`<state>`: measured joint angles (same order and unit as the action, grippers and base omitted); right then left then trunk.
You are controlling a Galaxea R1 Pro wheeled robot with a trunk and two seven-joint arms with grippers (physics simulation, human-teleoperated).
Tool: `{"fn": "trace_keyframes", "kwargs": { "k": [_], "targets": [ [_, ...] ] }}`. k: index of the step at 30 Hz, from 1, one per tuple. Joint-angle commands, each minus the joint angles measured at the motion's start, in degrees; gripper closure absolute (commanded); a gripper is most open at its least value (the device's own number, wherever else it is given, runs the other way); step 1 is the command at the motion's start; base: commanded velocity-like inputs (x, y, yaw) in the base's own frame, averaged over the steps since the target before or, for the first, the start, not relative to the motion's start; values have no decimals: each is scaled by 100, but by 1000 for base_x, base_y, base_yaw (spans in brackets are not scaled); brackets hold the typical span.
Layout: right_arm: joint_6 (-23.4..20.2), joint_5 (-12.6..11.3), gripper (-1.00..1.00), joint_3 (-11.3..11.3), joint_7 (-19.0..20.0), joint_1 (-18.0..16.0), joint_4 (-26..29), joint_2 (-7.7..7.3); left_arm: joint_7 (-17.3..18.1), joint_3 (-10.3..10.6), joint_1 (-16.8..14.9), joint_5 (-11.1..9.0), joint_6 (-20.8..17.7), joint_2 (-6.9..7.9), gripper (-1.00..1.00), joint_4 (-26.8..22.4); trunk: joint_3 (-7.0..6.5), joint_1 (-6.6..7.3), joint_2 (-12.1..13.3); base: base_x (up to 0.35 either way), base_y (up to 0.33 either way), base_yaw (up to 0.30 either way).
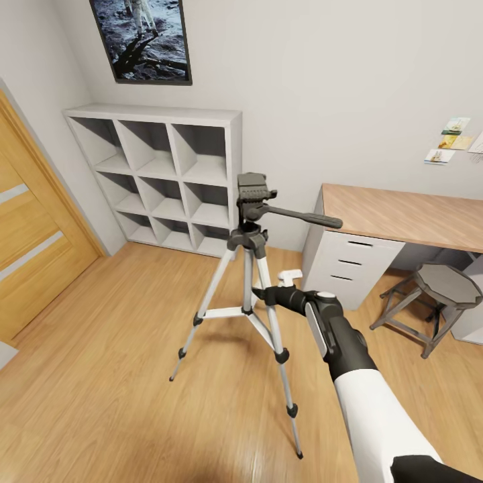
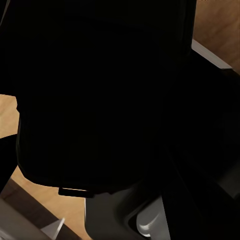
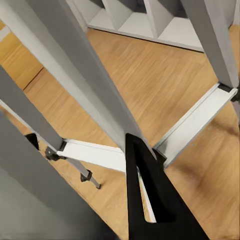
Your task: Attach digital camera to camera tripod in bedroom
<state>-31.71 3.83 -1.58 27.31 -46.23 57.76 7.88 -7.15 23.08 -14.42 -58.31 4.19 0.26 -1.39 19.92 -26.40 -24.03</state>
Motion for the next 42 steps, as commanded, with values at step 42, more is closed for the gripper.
{"fn": "trace_keyframes", "kwargs": {
  "k": [42],
  "targets": [
    [-244,269,100,6,33,0,-350,-68,-545,-929,-1849,197,-5327,3079,100,-6507,9,-3,-8,0,0,0]
  ]
}}
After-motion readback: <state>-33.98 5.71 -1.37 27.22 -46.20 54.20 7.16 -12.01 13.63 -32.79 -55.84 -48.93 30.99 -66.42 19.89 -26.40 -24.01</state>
